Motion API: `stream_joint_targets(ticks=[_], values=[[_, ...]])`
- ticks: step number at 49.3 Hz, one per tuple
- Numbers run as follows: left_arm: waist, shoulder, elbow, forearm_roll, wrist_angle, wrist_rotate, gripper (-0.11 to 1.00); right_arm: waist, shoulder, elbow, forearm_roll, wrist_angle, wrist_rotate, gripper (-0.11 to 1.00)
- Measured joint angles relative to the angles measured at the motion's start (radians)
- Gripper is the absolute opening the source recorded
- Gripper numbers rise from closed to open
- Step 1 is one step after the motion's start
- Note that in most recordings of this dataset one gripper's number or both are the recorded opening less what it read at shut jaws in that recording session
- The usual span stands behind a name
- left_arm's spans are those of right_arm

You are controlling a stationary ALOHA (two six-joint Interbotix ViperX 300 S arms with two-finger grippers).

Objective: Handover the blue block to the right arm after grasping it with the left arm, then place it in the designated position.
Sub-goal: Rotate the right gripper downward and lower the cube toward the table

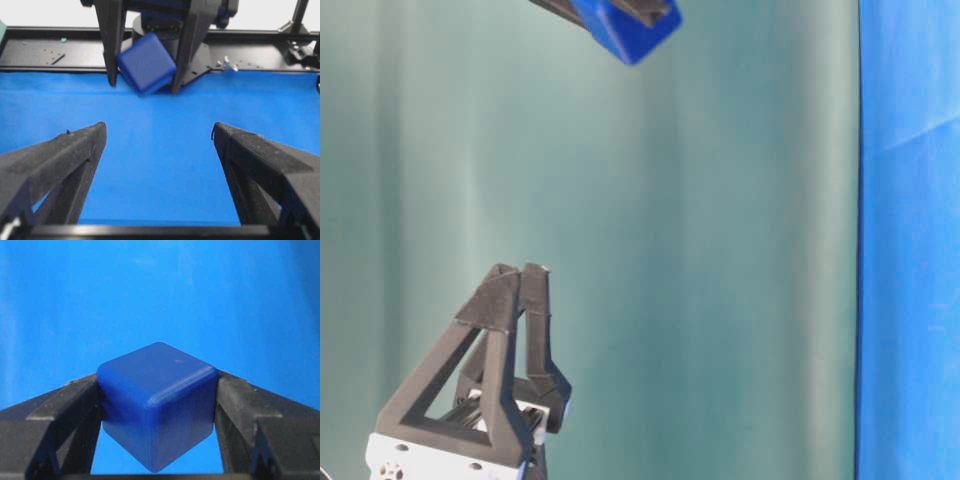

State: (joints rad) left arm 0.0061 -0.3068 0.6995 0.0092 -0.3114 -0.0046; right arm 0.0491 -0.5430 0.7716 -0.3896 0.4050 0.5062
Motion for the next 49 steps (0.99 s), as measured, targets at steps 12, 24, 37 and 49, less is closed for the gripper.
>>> stream_joint_targets(ticks=[12,24,37,49], values=[[0.002,0.0,0.002,0.0,0.002,-0.002,0.91,-0.002,0.12,0.0,0.0,-0.118,0.0,0.53],[0.0,0.0,0.0,0.0,0.002,0.0,0.91,-0.021,0.261,0.0,-0.002,-0.272,0.0,0.53],[0.002,0.0,0.0,-0.002,0.002,0.0,0.91,-0.051,0.425,-0.002,0.003,-0.434,0.002,0.53],[0.0,-0.002,0.0,0.0,0.003,0.0,0.91,-0.074,0.561,-0.002,0.012,-0.56,0.0,0.53]])
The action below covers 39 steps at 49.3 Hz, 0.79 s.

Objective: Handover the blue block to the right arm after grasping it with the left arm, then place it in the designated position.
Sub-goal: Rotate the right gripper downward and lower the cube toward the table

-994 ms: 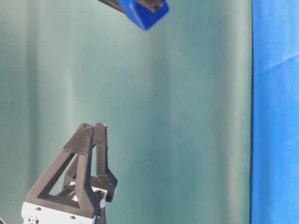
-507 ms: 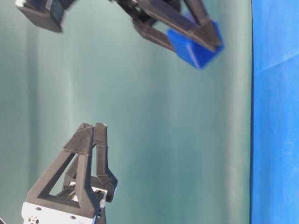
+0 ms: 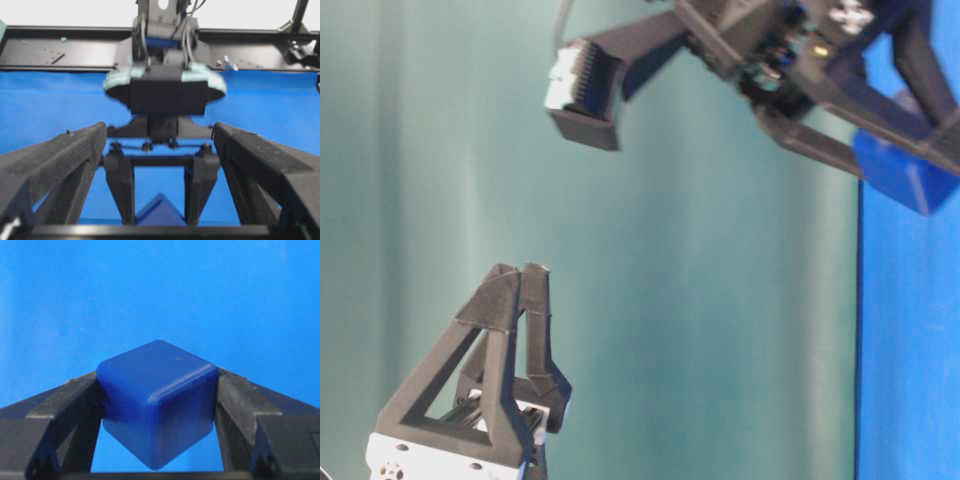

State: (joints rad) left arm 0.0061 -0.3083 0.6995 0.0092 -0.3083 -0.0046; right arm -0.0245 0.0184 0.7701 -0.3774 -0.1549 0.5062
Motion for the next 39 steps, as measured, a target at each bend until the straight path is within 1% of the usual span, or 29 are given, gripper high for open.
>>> stream_joint_targets(ticks=[9,19,27,39], values=[[0.0,0.002,0.0,-0.002,0.002,-0.002,0.91,0.0,0.067,-0.003,0.003,-0.071,0.002,0.53],[0.0,0.0,0.0,-0.002,0.002,-0.002,0.91,0.0,0.133,-0.02,0.009,-0.117,0.0,0.53],[0.0,0.0,0.0,-0.002,0.002,0.0,0.91,0.0,0.167,-0.029,0.009,-0.13,0.002,0.53],[0.0,0.002,0.0,0.0,0.002,-0.002,0.91,-0.002,0.173,-0.031,0.012,-0.141,0.002,0.53]])
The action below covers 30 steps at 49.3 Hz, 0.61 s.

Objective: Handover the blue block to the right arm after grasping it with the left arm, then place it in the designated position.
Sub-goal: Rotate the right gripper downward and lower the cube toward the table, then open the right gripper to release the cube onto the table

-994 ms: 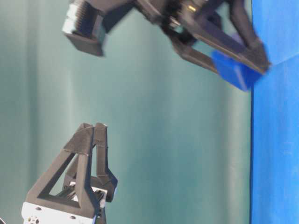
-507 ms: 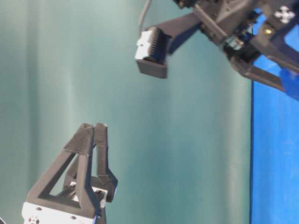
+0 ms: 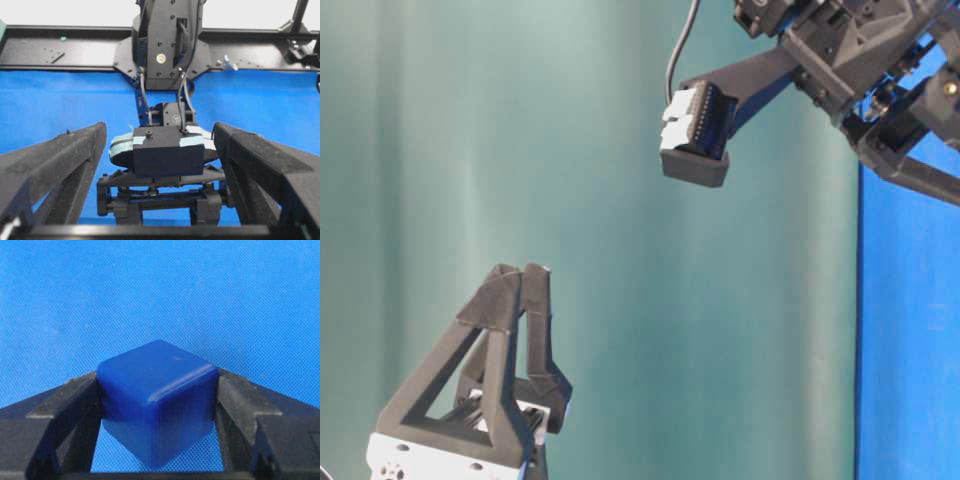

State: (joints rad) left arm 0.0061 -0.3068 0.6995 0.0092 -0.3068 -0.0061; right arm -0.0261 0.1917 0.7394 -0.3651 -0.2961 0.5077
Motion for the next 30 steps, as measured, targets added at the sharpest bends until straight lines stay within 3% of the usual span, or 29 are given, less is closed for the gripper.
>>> stream_joint_targets(ticks=[30], values=[[-0.006,0.0,0.0,-0.002,0.0,0.0,0.91,-0.003,0.017,0.0,0.017,-0.018,0.0,0.55]])
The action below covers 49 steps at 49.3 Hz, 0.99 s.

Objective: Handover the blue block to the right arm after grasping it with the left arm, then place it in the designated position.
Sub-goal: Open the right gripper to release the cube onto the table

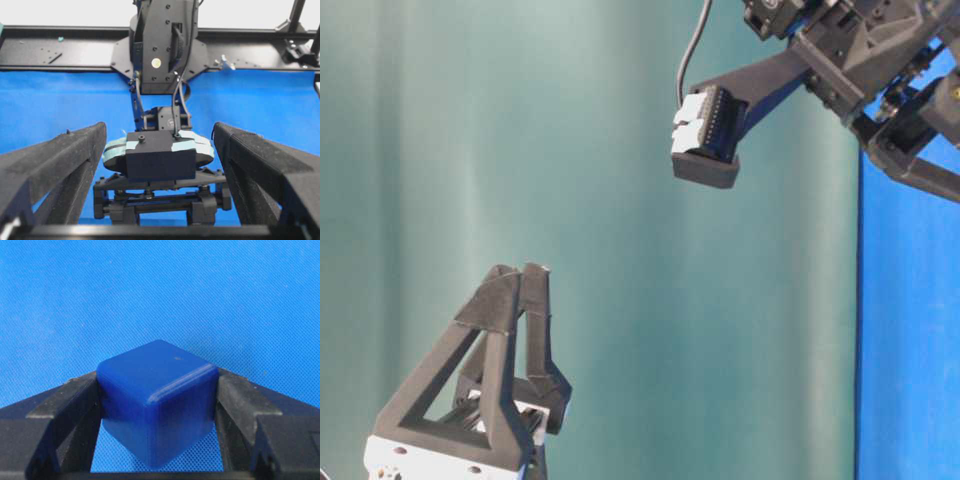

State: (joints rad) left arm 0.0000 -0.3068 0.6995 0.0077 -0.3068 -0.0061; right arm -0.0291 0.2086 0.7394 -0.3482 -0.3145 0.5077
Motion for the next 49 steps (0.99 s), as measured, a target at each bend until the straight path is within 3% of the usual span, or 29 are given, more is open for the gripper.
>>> stream_joint_targets(ticks=[6,8,20,39,49], values=[[0.0,0.0,0.0,0.002,0.0,0.0,0.91,0.0,0.002,0.002,0.006,0.002,0.0,0.83],[0.0,-0.002,0.0,0.002,0.0,0.0,0.91,0.0,0.002,0.0,0.009,0.002,0.0,0.88],[0.0,0.0,0.0,0.002,0.0,0.0,0.91,-0.002,0.002,0.0,0.012,0.003,0.0,0.81],[0.0,0.0,0.0,0.002,0.0,0.0,0.91,-0.002,-0.014,0.0,0.012,0.008,0.0,0.81],[0.0,0.0,0.0,0.002,0.0,0.0,0.91,-0.002,-0.112,0.002,0.012,0.1,-0.002,0.8]])
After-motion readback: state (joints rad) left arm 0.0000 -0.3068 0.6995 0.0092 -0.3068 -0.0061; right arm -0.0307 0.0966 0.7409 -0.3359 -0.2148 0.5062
